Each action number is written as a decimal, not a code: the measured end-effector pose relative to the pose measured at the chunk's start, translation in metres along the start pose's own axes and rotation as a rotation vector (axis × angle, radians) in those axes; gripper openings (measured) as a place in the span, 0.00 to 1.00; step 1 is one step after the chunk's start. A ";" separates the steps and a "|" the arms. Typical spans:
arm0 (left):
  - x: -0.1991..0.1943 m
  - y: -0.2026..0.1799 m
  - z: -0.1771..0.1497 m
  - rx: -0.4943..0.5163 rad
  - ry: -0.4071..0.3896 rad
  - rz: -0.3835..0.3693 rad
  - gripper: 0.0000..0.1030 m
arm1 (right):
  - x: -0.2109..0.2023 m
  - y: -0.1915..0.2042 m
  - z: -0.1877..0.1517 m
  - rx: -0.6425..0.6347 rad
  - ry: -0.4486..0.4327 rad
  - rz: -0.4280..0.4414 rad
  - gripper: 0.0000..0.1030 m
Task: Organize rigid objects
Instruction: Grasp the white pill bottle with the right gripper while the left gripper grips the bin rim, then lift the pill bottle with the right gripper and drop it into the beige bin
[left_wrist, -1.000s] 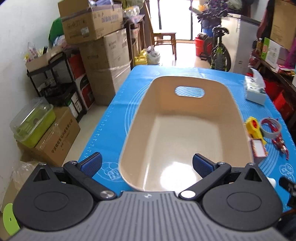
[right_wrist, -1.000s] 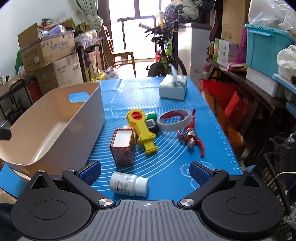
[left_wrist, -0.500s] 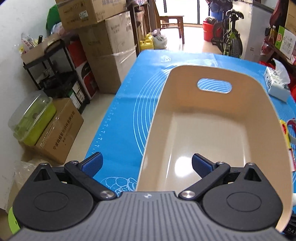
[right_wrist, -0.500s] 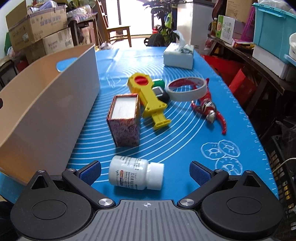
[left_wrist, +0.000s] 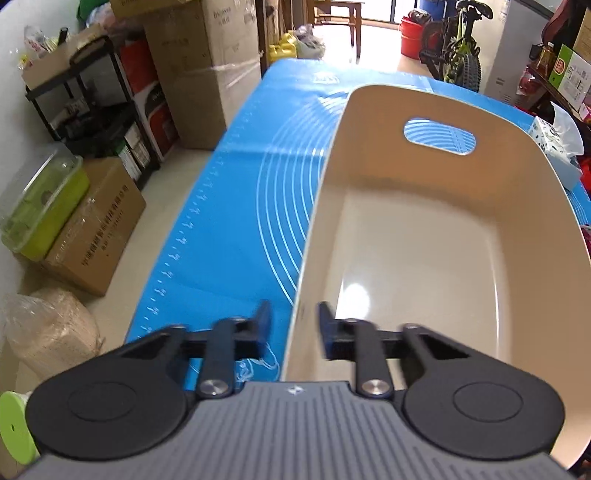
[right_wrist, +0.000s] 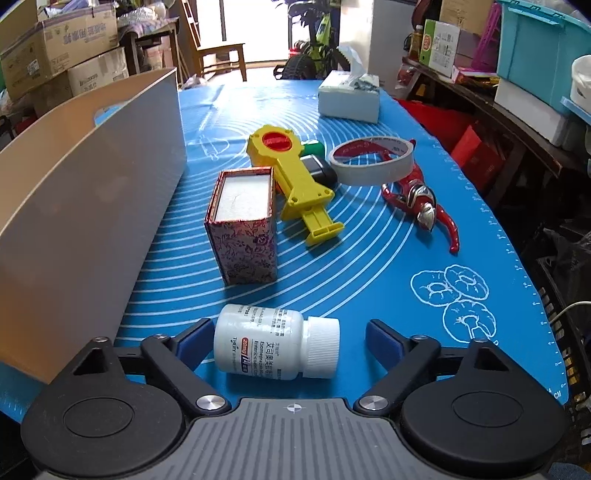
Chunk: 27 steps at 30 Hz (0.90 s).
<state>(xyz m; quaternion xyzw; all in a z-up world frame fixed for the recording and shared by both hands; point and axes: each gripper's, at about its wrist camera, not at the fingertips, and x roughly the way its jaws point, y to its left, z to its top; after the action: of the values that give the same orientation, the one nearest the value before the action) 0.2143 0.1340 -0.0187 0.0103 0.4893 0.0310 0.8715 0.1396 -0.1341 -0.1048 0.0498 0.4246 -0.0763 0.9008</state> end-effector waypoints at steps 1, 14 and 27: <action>0.000 0.000 0.000 0.001 0.002 -0.001 0.21 | 0.000 0.001 0.000 -0.004 -0.002 -0.004 0.85; -0.001 -0.001 0.001 -0.022 0.002 -0.023 0.11 | 0.000 0.008 -0.001 -0.043 -0.011 0.006 0.62; -0.001 0.000 0.000 -0.024 0.004 -0.026 0.11 | -0.040 0.005 0.032 -0.044 -0.169 0.039 0.62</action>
<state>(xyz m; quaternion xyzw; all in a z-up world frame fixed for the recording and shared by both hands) 0.2139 0.1341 -0.0175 -0.0069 0.4909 0.0256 0.8708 0.1396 -0.1308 -0.0539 0.0314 0.3477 -0.0532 0.9356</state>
